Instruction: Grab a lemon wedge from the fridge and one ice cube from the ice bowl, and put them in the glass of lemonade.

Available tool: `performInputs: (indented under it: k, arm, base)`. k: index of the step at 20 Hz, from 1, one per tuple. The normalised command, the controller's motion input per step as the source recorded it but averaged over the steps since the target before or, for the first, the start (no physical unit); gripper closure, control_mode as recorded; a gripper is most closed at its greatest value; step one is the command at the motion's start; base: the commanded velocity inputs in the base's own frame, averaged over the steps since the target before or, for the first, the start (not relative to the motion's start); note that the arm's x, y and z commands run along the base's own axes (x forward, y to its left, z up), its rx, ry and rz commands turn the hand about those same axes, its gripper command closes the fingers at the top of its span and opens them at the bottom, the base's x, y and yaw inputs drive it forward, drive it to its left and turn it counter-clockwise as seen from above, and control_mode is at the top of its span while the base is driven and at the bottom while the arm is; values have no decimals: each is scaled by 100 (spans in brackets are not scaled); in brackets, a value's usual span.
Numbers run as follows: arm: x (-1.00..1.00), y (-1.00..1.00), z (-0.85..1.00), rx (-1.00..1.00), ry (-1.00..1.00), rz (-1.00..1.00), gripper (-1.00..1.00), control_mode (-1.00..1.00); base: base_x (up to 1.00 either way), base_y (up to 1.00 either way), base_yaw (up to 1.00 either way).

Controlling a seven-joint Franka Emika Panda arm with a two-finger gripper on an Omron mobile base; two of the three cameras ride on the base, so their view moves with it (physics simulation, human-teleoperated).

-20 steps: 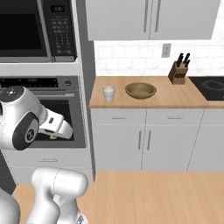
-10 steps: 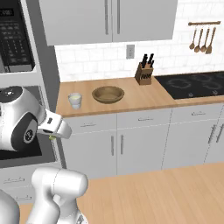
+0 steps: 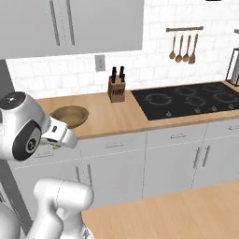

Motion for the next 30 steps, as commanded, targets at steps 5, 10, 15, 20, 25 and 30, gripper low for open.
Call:
performInputs:
  k: [5, 10, 15, 20, 25, 30]
  arm:
    - [0, 0, 0, 0, 0, 0, 100, 100]
    - [0, 0, 0, 0, 0, 0, 100, 100]
    - [0, 0, 0, 0, 0, 0, 100, 100]
    - [0, 0, 0, 0, 0, 0, 100, 100]
    - [0, 0, 0, 0, 0, 0, 100, 100]
    - [0, 0, 0, 0, 0, 0, 100, 100]
  base:
    - [84, -7, 33]
    - [55, 13, 55]
    - [52, 9, 61]
    - [57, 0, 64]
    - [46, -1, 65]
    - [7, -1, 60]
